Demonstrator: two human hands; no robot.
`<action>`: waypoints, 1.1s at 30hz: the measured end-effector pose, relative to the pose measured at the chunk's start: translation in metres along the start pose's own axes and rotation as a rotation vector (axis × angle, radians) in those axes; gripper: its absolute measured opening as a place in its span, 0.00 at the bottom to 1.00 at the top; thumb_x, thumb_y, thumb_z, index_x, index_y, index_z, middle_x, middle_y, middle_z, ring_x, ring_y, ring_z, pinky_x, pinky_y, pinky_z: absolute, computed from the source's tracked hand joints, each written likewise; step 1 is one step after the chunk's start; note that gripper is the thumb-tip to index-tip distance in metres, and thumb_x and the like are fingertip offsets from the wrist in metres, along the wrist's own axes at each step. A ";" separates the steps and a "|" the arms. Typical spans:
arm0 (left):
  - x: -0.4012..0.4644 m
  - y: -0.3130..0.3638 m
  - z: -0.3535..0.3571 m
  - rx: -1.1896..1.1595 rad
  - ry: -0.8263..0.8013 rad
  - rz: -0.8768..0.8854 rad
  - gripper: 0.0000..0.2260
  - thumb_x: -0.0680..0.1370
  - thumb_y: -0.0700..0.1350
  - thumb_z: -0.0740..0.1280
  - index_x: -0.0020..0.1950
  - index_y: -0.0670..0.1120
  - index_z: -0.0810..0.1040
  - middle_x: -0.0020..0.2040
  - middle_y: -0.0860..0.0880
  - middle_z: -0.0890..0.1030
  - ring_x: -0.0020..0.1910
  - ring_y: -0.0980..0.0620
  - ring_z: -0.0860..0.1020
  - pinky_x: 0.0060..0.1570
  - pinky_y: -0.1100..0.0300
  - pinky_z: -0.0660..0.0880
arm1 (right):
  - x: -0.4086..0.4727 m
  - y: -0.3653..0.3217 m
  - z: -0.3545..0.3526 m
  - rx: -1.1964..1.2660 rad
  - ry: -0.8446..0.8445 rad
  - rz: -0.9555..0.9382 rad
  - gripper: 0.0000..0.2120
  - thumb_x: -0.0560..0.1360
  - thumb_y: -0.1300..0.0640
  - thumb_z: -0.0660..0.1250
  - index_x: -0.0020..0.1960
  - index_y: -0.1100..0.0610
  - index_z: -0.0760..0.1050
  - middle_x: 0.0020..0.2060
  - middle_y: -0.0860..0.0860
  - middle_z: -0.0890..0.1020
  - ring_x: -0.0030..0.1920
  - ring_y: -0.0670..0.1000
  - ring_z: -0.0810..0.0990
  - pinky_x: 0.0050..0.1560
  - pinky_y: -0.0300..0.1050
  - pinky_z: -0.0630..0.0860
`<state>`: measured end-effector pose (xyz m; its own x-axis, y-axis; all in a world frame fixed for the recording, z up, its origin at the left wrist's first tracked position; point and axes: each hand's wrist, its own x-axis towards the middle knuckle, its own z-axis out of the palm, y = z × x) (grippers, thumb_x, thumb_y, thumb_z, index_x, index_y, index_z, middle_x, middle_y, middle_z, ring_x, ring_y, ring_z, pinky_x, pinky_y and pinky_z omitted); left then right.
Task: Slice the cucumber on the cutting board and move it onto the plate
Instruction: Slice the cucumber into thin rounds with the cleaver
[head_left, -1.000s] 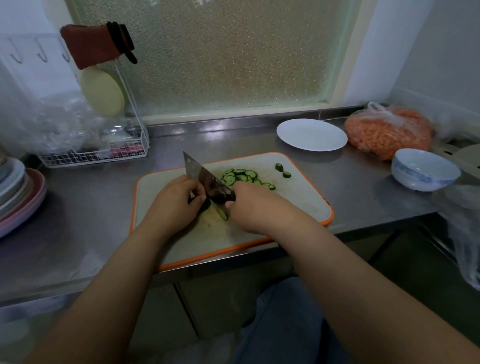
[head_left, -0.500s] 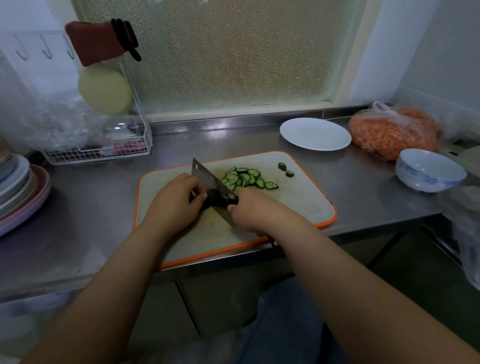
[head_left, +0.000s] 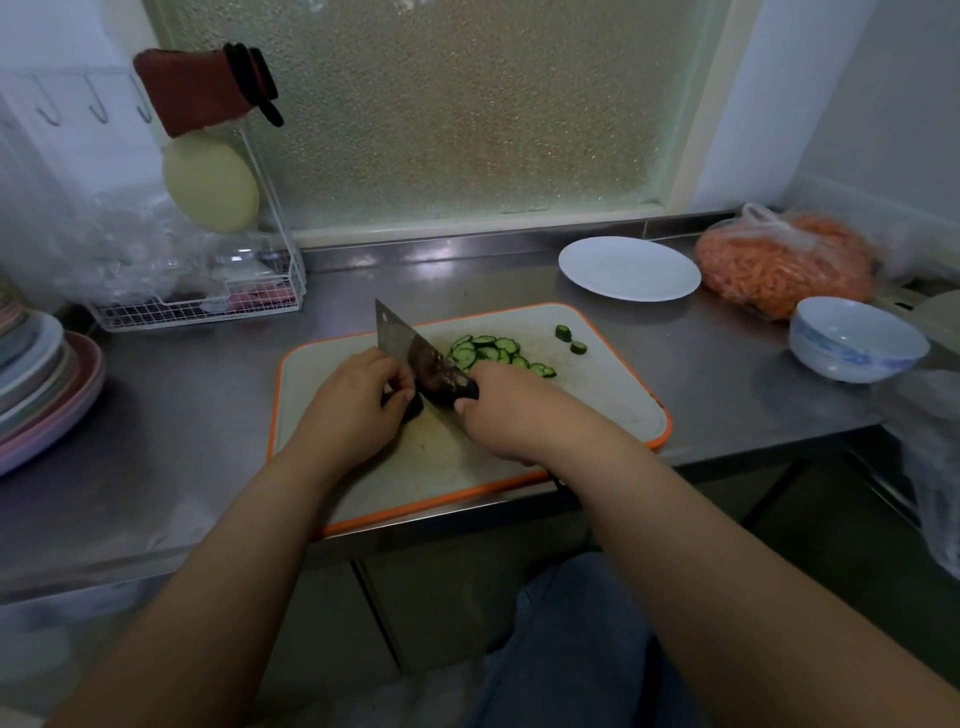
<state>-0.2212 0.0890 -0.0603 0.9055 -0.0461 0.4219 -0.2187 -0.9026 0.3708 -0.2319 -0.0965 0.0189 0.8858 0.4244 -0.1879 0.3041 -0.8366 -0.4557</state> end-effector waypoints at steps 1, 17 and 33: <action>0.000 0.000 0.000 -0.004 0.000 -0.003 0.03 0.74 0.41 0.68 0.42 0.48 0.76 0.41 0.51 0.73 0.41 0.52 0.70 0.41 0.60 0.63 | -0.002 -0.001 -0.002 -0.003 0.000 -0.006 0.12 0.81 0.53 0.58 0.59 0.59 0.72 0.48 0.55 0.78 0.43 0.54 0.75 0.39 0.42 0.68; -0.001 0.001 -0.002 0.007 0.009 0.016 0.03 0.73 0.39 0.68 0.41 0.46 0.76 0.40 0.53 0.71 0.41 0.51 0.70 0.40 0.59 0.63 | 0.010 -0.011 0.022 -0.052 -0.060 0.070 0.13 0.79 0.57 0.59 0.61 0.60 0.72 0.55 0.57 0.78 0.53 0.57 0.77 0.44 0.44 0.69; -0.004 -0.001 -0.001 0.012 0.009 0.002 0.05 0.73 0.40 0.68 0.41 0.49 0.74 0.41 0.51 0.73 0.41 0.51 0.71 0.40 0.58 0.65 | 0.000 -0.003 0.015 0.008 0.024 0.029 0.12 0.79 0.56 0.59 0.60 0.58 0.71 0.55 0.57 0.78 0.55 0.57 0.77 0.46 0.44 0.69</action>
<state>-0.2252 0.0906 -0.0613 0.9016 -0.0445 0.4303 -0.2165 -0.9076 0.3597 -0.2381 -0.0891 0.0077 0.9023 0.3917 -0.1801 0.2756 -0.8453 -0.4578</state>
